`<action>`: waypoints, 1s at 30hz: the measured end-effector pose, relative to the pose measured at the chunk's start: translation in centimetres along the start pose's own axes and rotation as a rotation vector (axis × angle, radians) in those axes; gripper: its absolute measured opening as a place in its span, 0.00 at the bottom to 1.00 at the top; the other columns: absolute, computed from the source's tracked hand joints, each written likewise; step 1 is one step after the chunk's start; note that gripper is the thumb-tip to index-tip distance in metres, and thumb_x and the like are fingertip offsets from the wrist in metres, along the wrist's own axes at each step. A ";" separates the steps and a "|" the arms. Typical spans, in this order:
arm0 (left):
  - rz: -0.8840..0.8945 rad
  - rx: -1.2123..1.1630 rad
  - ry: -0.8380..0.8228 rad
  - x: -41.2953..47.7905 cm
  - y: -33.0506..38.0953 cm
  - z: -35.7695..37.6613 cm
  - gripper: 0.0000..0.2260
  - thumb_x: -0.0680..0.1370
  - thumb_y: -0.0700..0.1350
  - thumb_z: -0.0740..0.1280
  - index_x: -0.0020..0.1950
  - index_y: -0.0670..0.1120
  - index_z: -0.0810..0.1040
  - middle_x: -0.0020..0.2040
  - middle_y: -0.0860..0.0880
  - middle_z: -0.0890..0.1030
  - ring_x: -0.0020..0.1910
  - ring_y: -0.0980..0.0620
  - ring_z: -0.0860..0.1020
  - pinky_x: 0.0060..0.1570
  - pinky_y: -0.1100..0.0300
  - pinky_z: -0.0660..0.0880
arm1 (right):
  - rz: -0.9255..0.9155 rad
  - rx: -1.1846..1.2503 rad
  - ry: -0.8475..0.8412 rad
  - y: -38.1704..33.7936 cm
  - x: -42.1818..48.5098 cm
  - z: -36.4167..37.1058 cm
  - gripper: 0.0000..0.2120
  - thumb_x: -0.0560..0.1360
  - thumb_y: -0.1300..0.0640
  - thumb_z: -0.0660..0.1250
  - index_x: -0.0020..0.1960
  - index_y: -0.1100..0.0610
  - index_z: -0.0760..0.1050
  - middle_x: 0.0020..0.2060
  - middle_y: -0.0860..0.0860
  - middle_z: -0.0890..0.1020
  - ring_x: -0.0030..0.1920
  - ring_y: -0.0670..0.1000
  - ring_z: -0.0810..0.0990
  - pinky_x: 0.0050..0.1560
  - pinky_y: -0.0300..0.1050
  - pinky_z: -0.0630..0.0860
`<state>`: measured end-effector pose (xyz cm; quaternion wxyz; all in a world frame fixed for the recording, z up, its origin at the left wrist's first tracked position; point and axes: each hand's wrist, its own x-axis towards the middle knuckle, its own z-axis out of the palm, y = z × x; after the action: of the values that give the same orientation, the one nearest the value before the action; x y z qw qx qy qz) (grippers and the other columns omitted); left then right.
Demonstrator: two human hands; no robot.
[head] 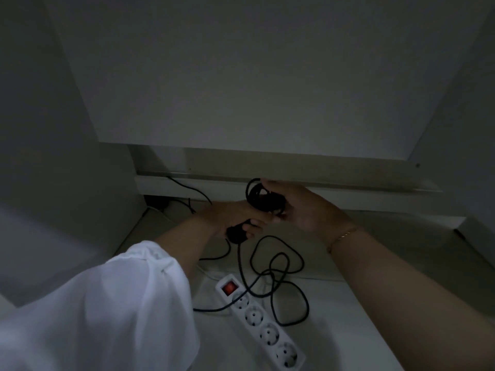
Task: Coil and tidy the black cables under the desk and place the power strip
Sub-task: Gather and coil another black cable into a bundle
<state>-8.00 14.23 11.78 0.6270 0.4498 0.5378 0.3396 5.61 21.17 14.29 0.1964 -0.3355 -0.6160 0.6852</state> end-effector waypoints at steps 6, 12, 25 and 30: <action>-0.038 0.066 0.037 0.8 -0.9 0.6 0.16 0.75 0.40 0.69 0.29 0.50 0.71 0.23 0.54 0.67 0.21 0.58 0.64 0.29 0.66 0.66 | -0.106 -0.119 0.093 0.0 -0.1 0.6 0.13 0.76 0.54 0.66 0.56 0.61 0.78 0.48 0.55 0.81 0.51 0.53 0.78 0.58 0.50 0.74; -0.023 0.155 0.076 1.6 -1.2 0.3 0.15 0.73 0.42 0.72 0.30 0.48 0.70 0.25 0.53 0.70 0.24 0.58 0.69 0.30 0.66 0.71 | -0.060 0.062 0.105 0.1 0.1 0.5 0.09 0.75 0.58 0.67 0.36 0.56 0.76 0.32 0.50 0.75 0.35 0.48 0.73 0.40 0.39 0.72; 0.157 0.170 0.225 1.3 0.1 1.5 0.17 0.76 0.42 0.68 0.28 0.47 0.69 0.21 0.51 0.67 0.19 0.54 0.64 0.27 0.61 0.65 | -0.065 0.284 0.321 -1.0 0.3 1.6 0.10 0.73 0.59 0.70 0.49 0.58 0.70 0.41 0.53 0.76 0.38 0.49 0.75 0.38 0.42 0.75; 0.313 -0.086 0.493 1.7 -0.1 0.6 0.12 0.78 0.39 0.65 0.34 0.45 0.72 0.20 0.53 0.65 0.19 0.55 0.62 0.23 0.65 0.61 | -0.002 0.165 0.139 -1.4 0.7 2.4 0.27 0.72 0.55 0.71 0.67 0.58 0.67 0.61 0.57 0.75 0.54 0.55 0.77 0.50 0.47 0.76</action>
<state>-7.08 15.58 11.09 0.4361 0.4041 0.5831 0.5536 3.24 20.22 15.54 0.2661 -0.3644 -0.5427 0.7084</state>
